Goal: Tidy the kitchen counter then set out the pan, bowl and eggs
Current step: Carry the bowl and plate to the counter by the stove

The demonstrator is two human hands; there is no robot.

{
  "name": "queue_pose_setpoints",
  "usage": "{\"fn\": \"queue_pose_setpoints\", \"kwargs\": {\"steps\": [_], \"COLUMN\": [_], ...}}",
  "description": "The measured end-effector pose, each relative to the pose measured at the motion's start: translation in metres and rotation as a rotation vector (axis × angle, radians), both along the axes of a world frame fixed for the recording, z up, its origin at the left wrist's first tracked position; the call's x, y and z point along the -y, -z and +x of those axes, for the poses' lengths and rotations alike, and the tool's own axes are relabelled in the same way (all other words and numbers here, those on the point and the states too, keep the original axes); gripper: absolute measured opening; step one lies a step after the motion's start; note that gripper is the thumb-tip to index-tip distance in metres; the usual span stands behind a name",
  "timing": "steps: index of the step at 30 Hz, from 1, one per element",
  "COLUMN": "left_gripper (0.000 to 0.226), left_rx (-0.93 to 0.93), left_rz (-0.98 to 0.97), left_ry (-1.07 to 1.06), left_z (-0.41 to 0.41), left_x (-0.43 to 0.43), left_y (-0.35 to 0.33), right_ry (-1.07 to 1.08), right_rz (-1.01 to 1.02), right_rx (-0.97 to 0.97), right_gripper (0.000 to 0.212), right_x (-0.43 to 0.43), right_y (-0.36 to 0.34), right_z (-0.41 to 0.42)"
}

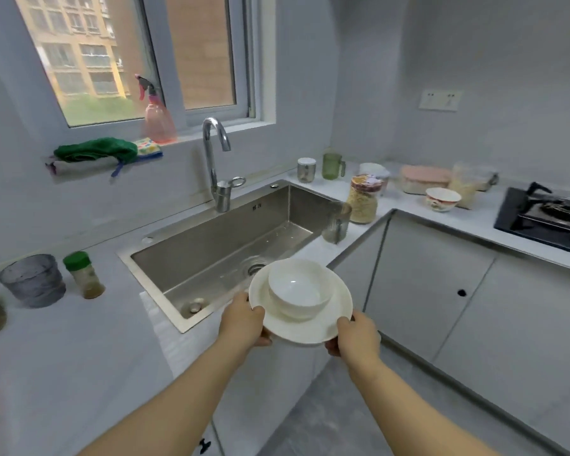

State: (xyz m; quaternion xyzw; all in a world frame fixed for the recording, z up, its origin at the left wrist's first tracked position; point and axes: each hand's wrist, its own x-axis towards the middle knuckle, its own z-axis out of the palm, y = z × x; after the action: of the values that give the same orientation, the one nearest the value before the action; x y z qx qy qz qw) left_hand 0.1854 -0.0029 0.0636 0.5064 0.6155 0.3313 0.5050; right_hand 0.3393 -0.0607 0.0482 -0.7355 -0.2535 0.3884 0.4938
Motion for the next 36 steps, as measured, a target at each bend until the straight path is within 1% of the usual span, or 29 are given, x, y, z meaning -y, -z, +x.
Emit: {"fn": "queue_pose_setpoints", "kwargs": {"steps": [4, 8, 14, 15, 19, 22, 26, 33, 36], "left_gripper": [0.025, 0.028, 0.026, 0.025, 0.028, 0.033, 0.030, 0.023, 0.023], "left_rx": [0.002, 0.056, 0.092, 0.097, 0.109, 0.084, 0.078, 0.093, 0.110], "left_rz": [-0.003, -0.014, -0.035, -0.033, -0.050, -0.044, -0.060, 0.000, -0.009], "left_ry": [0.136, 0.265, 0.415, 0.417, 0.536, 0.619, 0.723, 0.908, 0.994], "left_z": [0.100, 0.209, 0.350, 0.357, 0.441, 0.497, 0.570, 0.735, 0.805], "left_x": [0.013, 0.033, 0.071, 0.074, 0.096, 0.105, 0.111, 0.109, 0.114], "left_y": [-0.007, -0.006, -0.009, -0.010, -0.009, -0.006, -0.005, -0.012, -0.019], "right_ry": [0.135, 0.254, 0.406, 0.416, 0.545, 0.639, 0.758, 0.971, 1.066], "right_rz": [0.055, 0.058, 0.078, 0.075, 0.079, 0.078, 0.084, 0.093, 0.110], "right_rx": [-0.001, 0.023, 0.020, 0.018, 0.016, 0.008, 0.005, 0.047, 0.064], "right_gripper": [0.019, 0.012, 0.016, 0.016, 0.018, 0.018, 0.019, 0.023, 0.024], "right_x": [0.035, 0.075, 0.136, 0.140, 0.174, 0.190, 0.203, 0.212, 0.218], "right_y": [-0.006, -0.013, -0.021, -0.023, -0.018, -0.011, -0.006, -0.014, -0.021], "right_z": [0.094, 0.193, 0.313, 0.319, 0.386, 0.431, 0.491, 0.622, 0.679]}}
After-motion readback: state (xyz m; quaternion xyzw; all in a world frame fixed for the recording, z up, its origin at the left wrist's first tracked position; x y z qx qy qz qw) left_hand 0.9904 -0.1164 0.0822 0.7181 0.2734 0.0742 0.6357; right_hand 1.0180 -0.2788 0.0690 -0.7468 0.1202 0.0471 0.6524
